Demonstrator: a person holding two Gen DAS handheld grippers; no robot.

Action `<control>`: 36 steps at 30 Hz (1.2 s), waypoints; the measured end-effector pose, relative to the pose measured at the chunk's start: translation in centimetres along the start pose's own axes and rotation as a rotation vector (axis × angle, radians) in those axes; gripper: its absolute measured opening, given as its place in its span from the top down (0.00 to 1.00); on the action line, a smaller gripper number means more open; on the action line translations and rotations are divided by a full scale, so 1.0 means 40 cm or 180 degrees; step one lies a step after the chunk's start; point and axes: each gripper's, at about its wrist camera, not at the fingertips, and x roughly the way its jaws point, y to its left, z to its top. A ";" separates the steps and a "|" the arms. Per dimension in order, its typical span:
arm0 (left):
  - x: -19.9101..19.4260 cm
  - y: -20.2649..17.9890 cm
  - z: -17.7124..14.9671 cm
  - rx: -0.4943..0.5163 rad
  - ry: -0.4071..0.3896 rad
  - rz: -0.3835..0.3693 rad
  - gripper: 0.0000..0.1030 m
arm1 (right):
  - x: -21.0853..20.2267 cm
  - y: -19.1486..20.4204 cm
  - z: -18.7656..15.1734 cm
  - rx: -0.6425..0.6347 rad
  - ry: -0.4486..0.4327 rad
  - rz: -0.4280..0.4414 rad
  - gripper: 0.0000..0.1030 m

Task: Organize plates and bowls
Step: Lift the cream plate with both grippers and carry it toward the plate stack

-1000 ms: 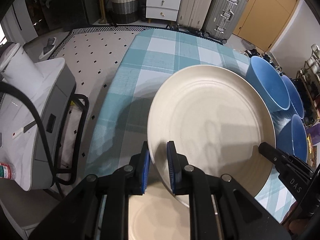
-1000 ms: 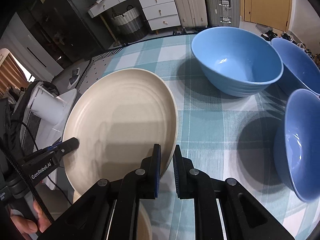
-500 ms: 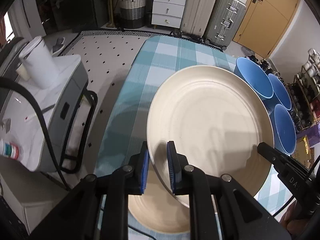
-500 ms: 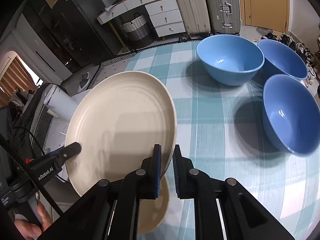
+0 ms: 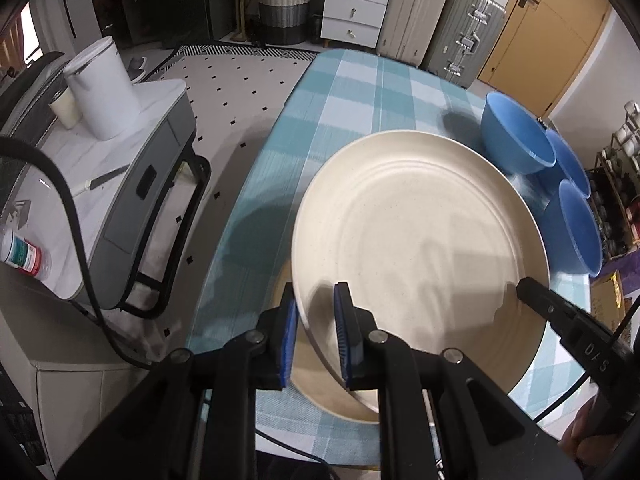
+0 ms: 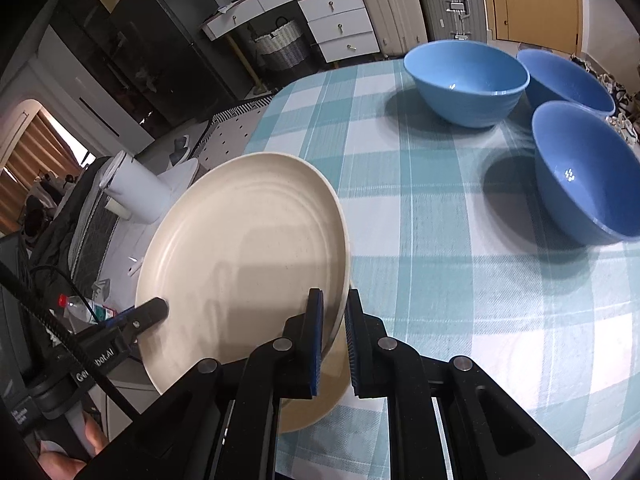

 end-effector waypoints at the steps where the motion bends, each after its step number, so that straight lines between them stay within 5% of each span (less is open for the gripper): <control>1: 0.008 0.005 -0.009 -0.0001 0.0015 0.0009 0.86 | 0.006 0.001 -0.004 -0.0015 0.0008 -0.0002 0.90; 17: 0.105 0.055 -0.097 -0.0087 0.0155 0.0152 0.85 | 0.136 0.015 -0.108 -0.0261 0.0118 -0.0063 0.90; 36: 0.120 0.054 -0.127 -0.0013 -0.0014 0.0207 0.83 | 0.123 0.064 -0.137 -0.0778 -0.0012 -0.0468 0.88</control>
